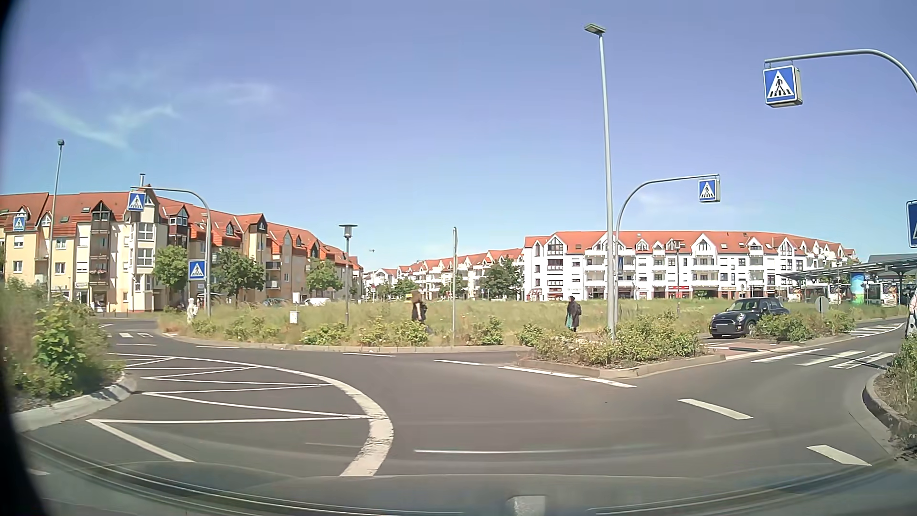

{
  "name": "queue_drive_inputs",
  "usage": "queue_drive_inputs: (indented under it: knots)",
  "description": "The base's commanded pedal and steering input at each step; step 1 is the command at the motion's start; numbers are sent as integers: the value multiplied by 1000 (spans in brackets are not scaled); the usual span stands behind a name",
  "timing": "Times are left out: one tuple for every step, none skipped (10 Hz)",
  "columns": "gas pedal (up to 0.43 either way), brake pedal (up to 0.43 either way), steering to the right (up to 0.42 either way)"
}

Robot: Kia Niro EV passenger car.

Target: Follow the waypoints while adhering to traffic rules and regulations

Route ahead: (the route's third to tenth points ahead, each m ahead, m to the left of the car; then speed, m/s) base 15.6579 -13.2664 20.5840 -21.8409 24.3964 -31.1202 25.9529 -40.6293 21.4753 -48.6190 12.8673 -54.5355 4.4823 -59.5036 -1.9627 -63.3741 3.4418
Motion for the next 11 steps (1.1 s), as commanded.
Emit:
queue_drive_inputs:
  knots:
    - [0, 30, 268]
    - [0, 30, 268]
    - [0, 30, 268]
    - [0, 30, 268]
    - [0, 30, 268]
    - [0, 30, 268]
    - [0, 30, 268]
    - [0, 30, 268]
    - [0, 30, 269]
    - [0, 30, 272]
    - [0, 30, 279]
